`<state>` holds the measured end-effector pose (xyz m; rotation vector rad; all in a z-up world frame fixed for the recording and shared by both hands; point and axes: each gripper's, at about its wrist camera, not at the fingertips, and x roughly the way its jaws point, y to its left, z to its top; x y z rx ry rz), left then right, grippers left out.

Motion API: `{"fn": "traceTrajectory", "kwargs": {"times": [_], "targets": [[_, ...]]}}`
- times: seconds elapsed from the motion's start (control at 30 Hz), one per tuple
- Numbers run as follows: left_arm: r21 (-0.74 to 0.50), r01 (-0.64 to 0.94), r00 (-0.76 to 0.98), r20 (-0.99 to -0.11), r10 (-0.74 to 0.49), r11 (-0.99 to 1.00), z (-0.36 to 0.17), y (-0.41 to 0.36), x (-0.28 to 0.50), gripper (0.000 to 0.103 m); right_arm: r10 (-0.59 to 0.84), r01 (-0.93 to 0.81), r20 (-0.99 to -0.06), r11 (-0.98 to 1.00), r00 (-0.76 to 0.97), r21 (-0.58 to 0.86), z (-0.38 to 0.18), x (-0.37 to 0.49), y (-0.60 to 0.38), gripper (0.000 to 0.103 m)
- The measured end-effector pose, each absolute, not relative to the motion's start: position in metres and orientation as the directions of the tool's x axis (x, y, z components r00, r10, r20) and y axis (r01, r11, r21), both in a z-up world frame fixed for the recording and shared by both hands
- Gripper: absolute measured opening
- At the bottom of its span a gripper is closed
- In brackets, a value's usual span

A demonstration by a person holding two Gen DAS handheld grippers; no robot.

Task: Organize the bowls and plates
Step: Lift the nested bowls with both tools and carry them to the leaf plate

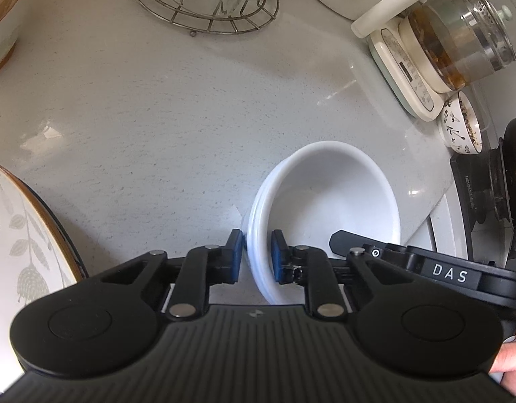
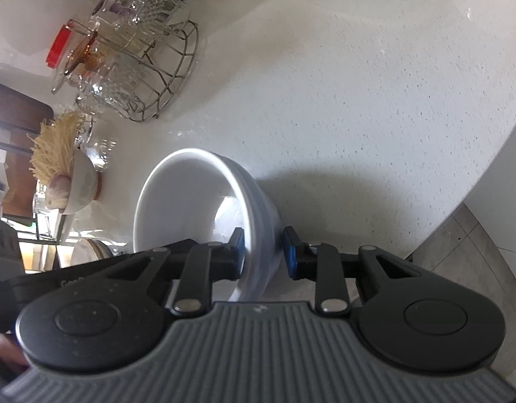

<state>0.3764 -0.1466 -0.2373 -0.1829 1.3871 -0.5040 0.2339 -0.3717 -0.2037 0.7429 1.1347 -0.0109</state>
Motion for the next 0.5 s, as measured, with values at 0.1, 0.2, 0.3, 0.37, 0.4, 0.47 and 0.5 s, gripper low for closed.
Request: {"fn": "traceTrajectory", "kwargs": {"times": [0.1,0.2,0.3,0.37,0.4,0.47,0.5], "targets": [[-0.417,0.219,0.102,-0.889,-0.446,0.882,-0.233,-0.143,0.376,0.021,0.358,0.355,-0.812,0.764,0.461,0.539,-0.2,0.233,-0.371,0.027],[-0.428,0.207,0.109,-0.884,-0.455,0.88,-0.227,-0.137,0.376,0.021,0.357,0.332,-0.806,0.775,0.471,0.537,-0.194,0.233,-0.368,0.027],[-0.437,0.204,0.117,-0.878,-0.465,0.876,-0.22,-0.132,0.374,0.022,0.355,0.313,-0.801,0.784,0.482,0.536,-0.183,0.234,-0.365,0.028],[-0.45,0.201,0.125,-0.87,-0.478,0.87,-0.214,-0.129,0.373,0.022,0.35,0.301,-0.796,0.79,0.493,0.534,-0.175,0.234,-0.364,0.028],[-0.454,0.202,0.13,-0.866,-0.483,0.868,-0.21,-0.128,0.372,0.022,0.348,0.295,-0.793,0.792,0.5,0.534,-0.171,0.234,-0.364,0.028],[-0.457,0.208,0.144,-0.86,-0.49,0.865,-0.201,-0.126,0.37,0.022,0.35,0.284,-0.784,0.792,0.513,0.54,-0.163,0.234,-0.363,0.027],[-0.457,0.212,0.152,-0.858,-0.491,0.864,-0.196,-0.124,0.369,0.022,0.351,0.277,-0.779,0.793,0.519,0.542,-0.159,0.234,-0.363,0.027]]}}
